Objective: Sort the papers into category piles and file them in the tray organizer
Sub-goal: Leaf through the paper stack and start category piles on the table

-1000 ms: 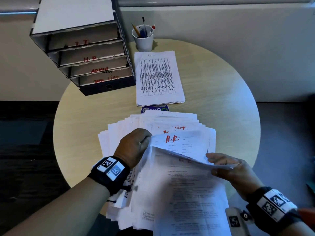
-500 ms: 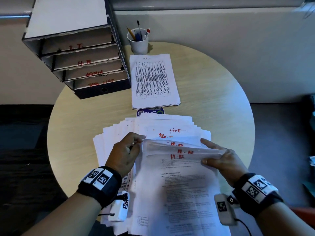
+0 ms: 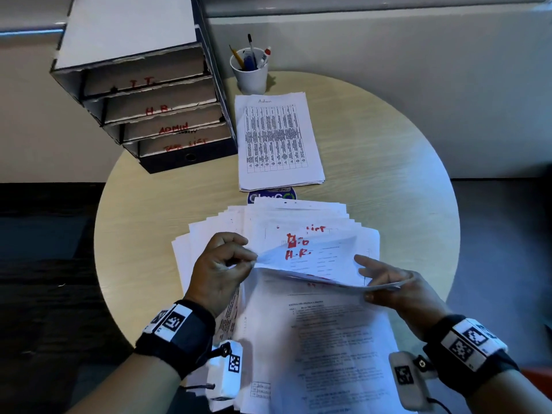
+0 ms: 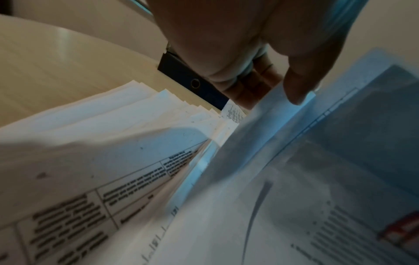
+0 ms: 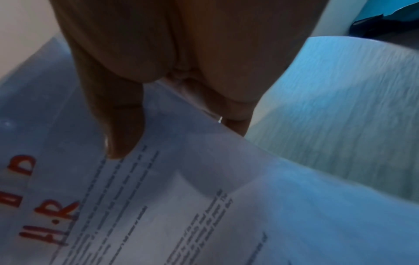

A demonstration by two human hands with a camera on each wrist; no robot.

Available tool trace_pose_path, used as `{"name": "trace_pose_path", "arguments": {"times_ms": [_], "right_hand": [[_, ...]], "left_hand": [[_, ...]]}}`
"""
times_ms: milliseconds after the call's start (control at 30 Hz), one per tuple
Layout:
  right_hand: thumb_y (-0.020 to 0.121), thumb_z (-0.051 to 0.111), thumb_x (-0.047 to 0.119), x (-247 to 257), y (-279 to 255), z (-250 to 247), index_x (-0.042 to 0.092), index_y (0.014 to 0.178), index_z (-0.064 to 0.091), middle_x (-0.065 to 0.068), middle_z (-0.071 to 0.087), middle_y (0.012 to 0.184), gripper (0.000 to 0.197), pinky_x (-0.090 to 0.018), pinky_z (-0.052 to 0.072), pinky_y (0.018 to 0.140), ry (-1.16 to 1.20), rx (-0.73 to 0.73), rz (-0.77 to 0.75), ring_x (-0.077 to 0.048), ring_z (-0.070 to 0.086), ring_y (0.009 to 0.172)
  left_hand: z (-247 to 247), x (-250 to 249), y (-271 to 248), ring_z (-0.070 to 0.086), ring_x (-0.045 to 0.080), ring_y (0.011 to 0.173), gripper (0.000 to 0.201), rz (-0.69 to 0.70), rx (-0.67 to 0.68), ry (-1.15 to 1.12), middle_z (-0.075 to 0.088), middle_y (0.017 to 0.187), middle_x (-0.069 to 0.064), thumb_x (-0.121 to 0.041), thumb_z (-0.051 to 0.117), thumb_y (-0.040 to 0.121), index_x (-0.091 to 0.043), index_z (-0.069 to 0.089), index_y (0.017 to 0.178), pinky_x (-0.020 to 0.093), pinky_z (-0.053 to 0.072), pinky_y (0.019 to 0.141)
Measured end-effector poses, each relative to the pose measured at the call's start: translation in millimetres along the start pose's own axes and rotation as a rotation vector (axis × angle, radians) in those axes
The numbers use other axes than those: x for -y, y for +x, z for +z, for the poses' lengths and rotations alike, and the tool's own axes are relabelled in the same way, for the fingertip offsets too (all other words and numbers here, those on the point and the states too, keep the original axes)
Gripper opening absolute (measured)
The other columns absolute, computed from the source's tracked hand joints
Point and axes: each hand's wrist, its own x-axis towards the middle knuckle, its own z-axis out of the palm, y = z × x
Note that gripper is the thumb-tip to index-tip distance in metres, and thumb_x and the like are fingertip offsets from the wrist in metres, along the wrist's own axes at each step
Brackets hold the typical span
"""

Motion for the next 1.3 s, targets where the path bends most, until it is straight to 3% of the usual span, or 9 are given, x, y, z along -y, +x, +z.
{"name": "trace_pose_path", "arguments": {"times_ms": [233,300,433,600,833,933,1033,1200,1300], "right_hand": [[0.06,0.081,-0.009,4.8,11.3,2.9,0.007,0.056,0.067,0.012,0.067,0.125,0.022,-0.038,0.05,0.091,-0.043,0.003,-0.021,-0.01,0.062,0.116],[0.061,0.08,-0.006,9.8,15.2,5.9,0.006,0.07,0.072,0.01,0.069,0.121,0.017,-0.032,0.053,0.088,-0.066,-0.009,-0.003,-0.006,0.064,0.11],[0.071,0.076,-0.011,19.1,18.4,15.9,0.025,0.105,0.075,0.004,0.072,0.106,0.049,-0.021,0.053,0.078,-0.104,-0.05,0.002,-0.009,0.069,0.093],[0.07,0.077,-0.009,17.1,11.8,18.5,0.008,0.071,0.074,-0.019,0.071,0.079,0.017,-0.038,0.049,0.068,-0.172,-0.065,-0.022,-0.024,0.065,0.071],[0.067,0.081,-0.008,3.1,11.1,17.1,0.019,0.059,0.074,0.02,0.059,0.128,0.029,-0.024,0.049,0.089,-0.284,-0.05,-0.117,0.003,0.06,0.112],[0.069,0.081,-0.003,5.5,26.9,21.4,0.024,0.066,0.074,0.019,0.062,0.122,0.028,-0.022,0.047,0.087,-0.331,-0.053,-0.092,0.004,0.061,0.105],[0.073,0.08,0.003,12.4,37.7,25.6,0.037,0.102,0.066,0.012,0.071,0.097,0.047,-0.013,0.048,0.073,-0.327,-0.07,-0.039,-0.003,0.066,0.083],[0.073,0.082,0.008,16.7,47.3,30.8,0.02,0.084,0.072,0.0,0.075,0.086,0.019,-0.036,0.056,0.079,-0.325,-0.081,0.056,-0.025,0.072,0.088],[0.069,0.081,0.008,9.5,36.7,25.1,0.011,0.089,0.074,-0.015,0.076,0.089,0.021,-0.058,0.055,0.081,-0.179,-0.135,0.075,-0.041,0.07,0.088]], "left_hand": [[0.2,-9.7,-9.7,0.069,0.011,0.098,0.033,-0.144,0.123,-0.222,0.076,0.102,0.002,0.021,0.063,0.081,-0.01,0.069,0.072,0.021,0.052,0.085],[-0.5,-10.4,-11.0,0.069,0.011,0.1,0.027,-0.17,0.158,-0.204,0.077,0.102,0.003,0.02,0.06,0.083,-0.006,0.064,0.076,0.02,0.053,0.085],[-2.0,-9.5,-10.9,0.071,0.015,0.099,0.022,-0.212,0.188,-0.227,0.077,0.102,0.005,0.017,0.061,0.084,-0.004,0.061,0.078,0.02,0.052,0.082],[-0.2,-2.4,-9.8,0.067,0.017,0.11,0.014,-0.288,0.161,-0.304,0.076,0.1,0.003,0.004,0.066,0.08,-0.005,0.056,0.082,0.021,0.051,0.086],[5.4,4.0,-5.2,0.067,0.016,0.11,0.024,-0.346,0.173,-0.263,0.074,0.109,0.011,0.018,0.056,0.086,-0.004,0.054,0.079,0.022,0.051,0.084],[5.6,5.9,-6.2,0.068,0.017,0.11,0.019,-0.351,0.191,-0.305,0.074,0.11,0.01,0.011,0.062,0.082,-0.004,0.052,0.077,0.021,0.052,0.082],[3.2,11.1,-5.4,0.067,0.027,0.11,0.024,-0.415,0.206,-0.366,0.072,0.115,0.013,0.011,0.062,0.082,-0.01,0.055,0.075,0.033,0.05,0.085],[6.0,19.8,-0.1,0.061,0.034,0.088,0.037,-0.548,0.231,-0.334,0.062,0.1,0.024,-0.022,0.079,0.064,-0.017,0.058,0.094,0.04,0.045,0.076],[15.5,9.3,8.0,0.067,0.018,0.07,0.044,-0.586,0.183,-0.273,0.064,0.092,0.014,-0.01,0.075,0.079,-0.01,0.055,0.117,0.029,0.052,0.059]]}}
